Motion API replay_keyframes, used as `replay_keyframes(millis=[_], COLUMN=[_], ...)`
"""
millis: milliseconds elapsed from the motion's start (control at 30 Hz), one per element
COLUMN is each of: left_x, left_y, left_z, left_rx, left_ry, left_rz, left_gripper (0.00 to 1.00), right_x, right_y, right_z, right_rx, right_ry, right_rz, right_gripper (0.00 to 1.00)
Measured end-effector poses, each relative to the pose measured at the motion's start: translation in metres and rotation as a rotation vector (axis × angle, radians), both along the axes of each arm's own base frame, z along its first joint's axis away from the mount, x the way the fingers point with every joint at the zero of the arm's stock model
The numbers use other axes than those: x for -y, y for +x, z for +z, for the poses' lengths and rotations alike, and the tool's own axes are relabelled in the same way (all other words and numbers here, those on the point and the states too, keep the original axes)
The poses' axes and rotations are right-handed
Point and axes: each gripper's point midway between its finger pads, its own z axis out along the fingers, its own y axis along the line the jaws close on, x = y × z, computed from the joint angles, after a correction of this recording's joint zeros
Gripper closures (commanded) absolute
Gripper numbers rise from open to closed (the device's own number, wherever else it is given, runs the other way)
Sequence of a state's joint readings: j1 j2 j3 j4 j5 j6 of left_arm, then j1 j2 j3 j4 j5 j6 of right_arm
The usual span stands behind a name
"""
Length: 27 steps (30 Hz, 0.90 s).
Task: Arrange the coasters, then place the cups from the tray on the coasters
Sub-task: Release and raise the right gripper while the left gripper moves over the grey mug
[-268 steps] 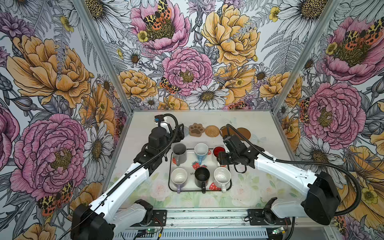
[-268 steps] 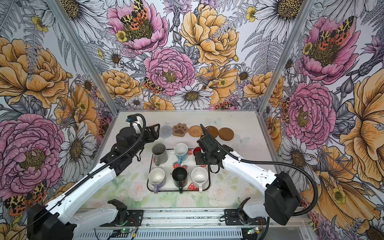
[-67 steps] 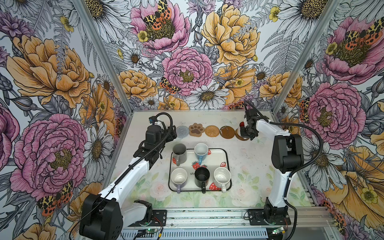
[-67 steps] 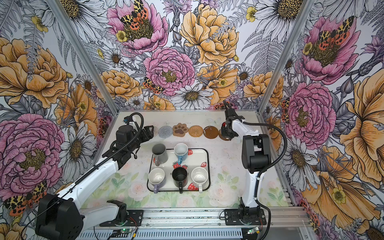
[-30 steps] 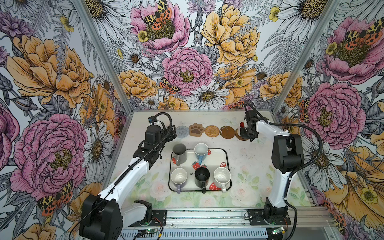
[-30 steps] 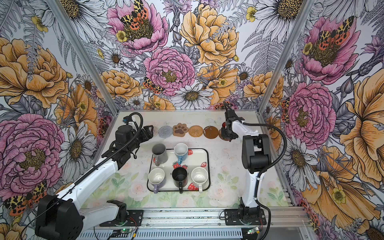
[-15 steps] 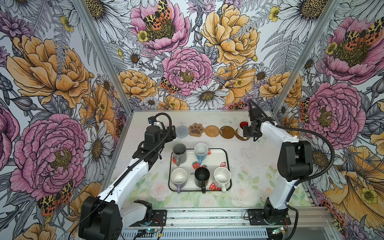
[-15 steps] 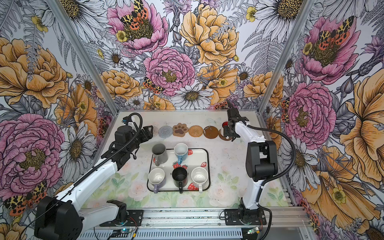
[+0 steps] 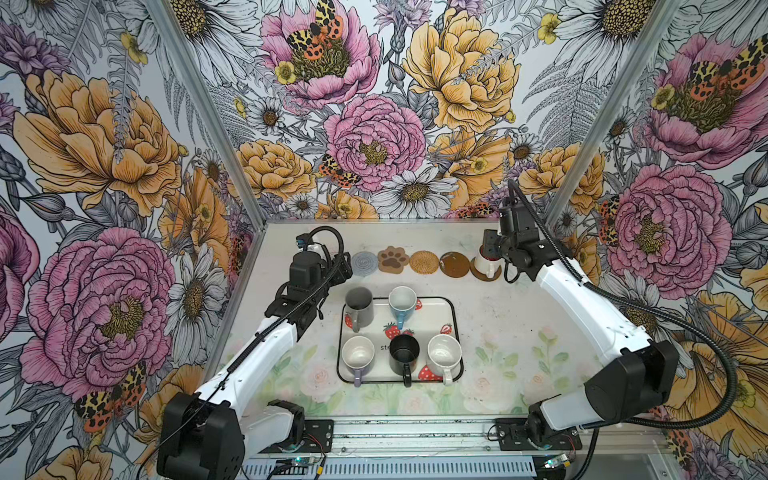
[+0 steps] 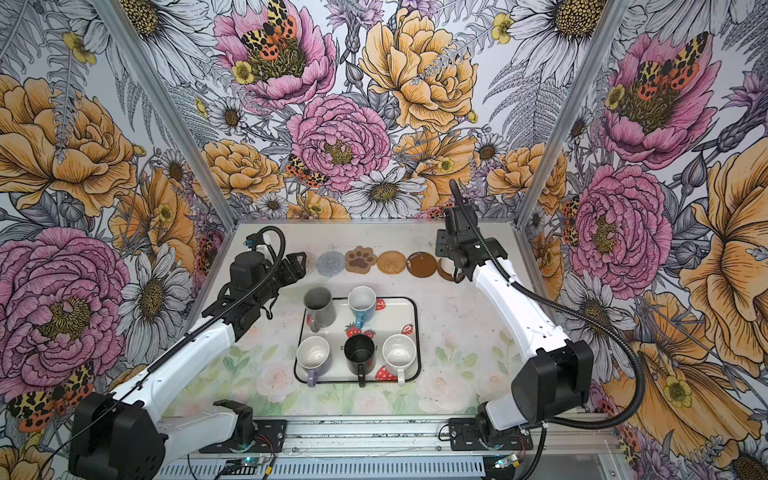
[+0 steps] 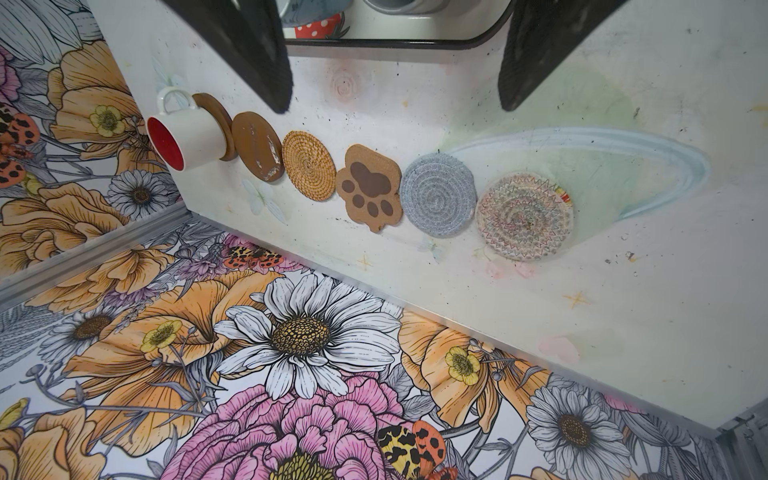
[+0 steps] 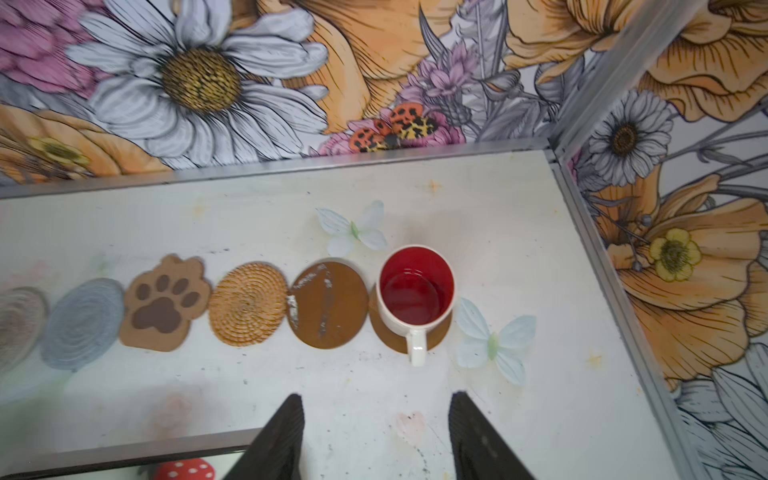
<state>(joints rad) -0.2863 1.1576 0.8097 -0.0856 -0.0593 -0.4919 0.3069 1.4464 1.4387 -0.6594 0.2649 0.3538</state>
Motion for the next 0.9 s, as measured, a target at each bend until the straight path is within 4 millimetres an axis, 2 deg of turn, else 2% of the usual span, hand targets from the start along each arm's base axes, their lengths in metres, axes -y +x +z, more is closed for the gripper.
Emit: replay_keyframes(millis=[133, 300, 433, 567, 700, 900], left_x=[0.007, 0.014, 0.017, 0.018, 0.024, 0.034], left_y=[-0.005, -0.008, -0.008, -0.011, -0.018, -0.035], left_z=[-0.005, -0.003, 0.007, 0.014, 0.013, 0.005], left_rx=[-0.026, -0.051, -0.061, -0.071, -0.103, -0.177], left_ry=[0.011, 0.034, 0.057, 0.091, 0.130, 0.179], left_rz=[-0.017, -0.024, -0.021, -0.022, -0.047, -0.096], left_gripper=[0.21, 0.22, 0.22, 0.23, 0.23, 0.25], right_x=[-0.017, -0.033, -0.040, -0.038, -0.037, -0.038], right_y=[-0.003, -0.011, -0.019, -0.028, -0.032, -0.031], right_z=[0.026, 0.033, 0.034, 0.026, 0.017, 0.015], right_rx=[0.120, 0.202, 0.247, 0.276, 0.287, 0.310], right_ry=[0.102, 0.202, 0.262, 0.314, 0.339, 0.357], right_rz=[0.000, 0.003, -0.001, -0.012, -0.017, -0.017], right_gripper=[0.42, 0.42, 0.42, 0.42, 0.42, 0.41])
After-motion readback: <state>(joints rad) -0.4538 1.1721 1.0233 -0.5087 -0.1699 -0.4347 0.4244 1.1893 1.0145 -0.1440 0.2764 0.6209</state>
